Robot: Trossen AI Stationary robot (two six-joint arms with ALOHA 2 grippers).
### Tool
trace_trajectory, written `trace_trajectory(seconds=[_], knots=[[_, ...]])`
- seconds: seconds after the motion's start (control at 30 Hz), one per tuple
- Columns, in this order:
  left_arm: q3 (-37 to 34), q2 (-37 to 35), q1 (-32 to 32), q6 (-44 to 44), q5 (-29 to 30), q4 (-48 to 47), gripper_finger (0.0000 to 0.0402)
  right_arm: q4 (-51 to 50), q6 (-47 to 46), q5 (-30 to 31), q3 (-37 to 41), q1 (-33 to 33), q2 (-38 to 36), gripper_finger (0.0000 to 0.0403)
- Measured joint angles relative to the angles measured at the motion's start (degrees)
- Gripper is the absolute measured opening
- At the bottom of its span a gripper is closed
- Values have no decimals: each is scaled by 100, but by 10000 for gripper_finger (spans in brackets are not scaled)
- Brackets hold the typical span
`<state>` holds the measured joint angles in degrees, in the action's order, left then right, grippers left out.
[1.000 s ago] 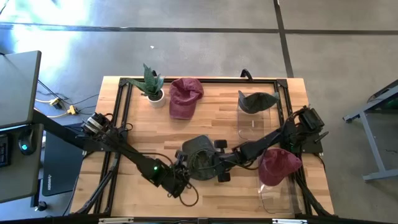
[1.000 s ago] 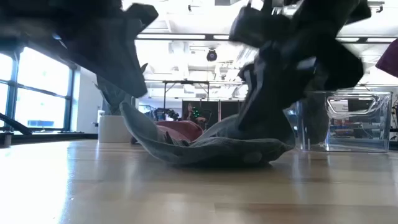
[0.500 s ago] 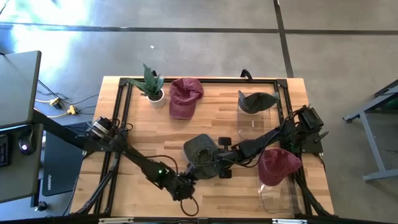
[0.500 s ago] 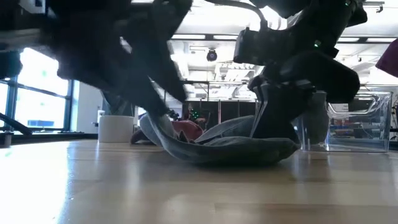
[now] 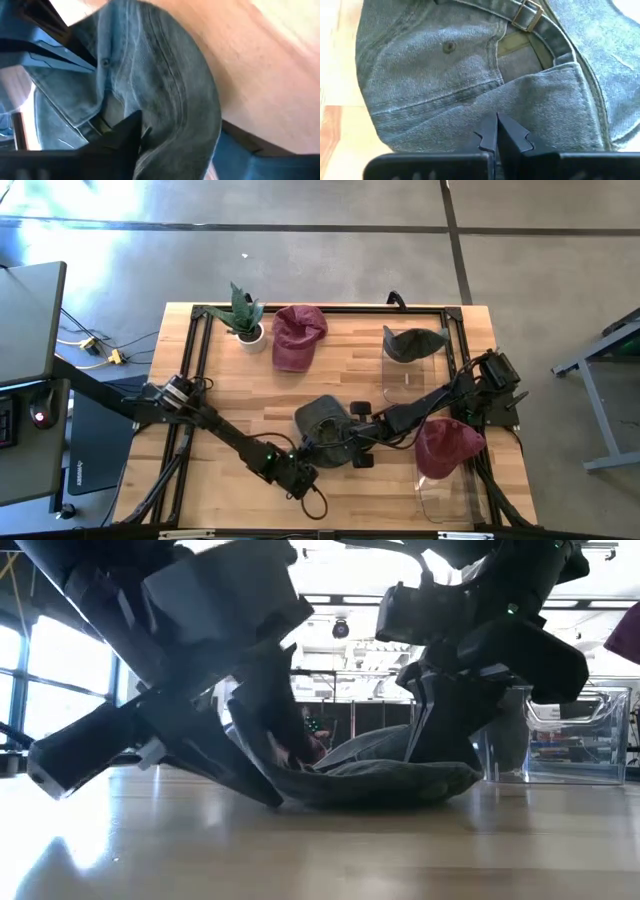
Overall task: Pick & Place hat
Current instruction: Put the black cap into the top transparent bin
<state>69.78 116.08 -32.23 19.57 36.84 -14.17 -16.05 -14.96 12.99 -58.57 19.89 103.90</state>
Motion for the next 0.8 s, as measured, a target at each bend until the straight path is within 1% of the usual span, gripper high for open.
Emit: trace_trajectory(seconds=[0.03,0.1,0.17,0.2,0.23,0.3,0.37,0.47,0.57,0.8], knots=[[-1,4,-1,-11,2,-27,166,0,0,-18,0,1,0,2],[16,16,-4,-11,1,-171,108,-4,0,-127,4,1,0,3],[126,24,-2,-60,-21,-619,41,-43,0,-195,26,1,-2,4],[220,34,0,-176,-17,-928,21,-111,-4,-201,26,1,-2,4],[321,38,2,-333,-3,-1230,15,-174,-28,-203,26,1,-2,3],[554,38,2,-667,6,-1764,19,-336,-121,-198,26,1,-2,2],[787,38,-5,-1008,22,-2283,14,-502,-239,-165,26,1,-2,3],[1060,37,-56,-1400,34,-2898,5,-731,-352,29,26,1,-4,3],[1134,34,-128,-1564,61,-3115,5,-827,-361,150,26,1,-6,2],[1134,34,-192,-1555,20,-3123,3,-753,-288,221,-86,88,-182,2]])
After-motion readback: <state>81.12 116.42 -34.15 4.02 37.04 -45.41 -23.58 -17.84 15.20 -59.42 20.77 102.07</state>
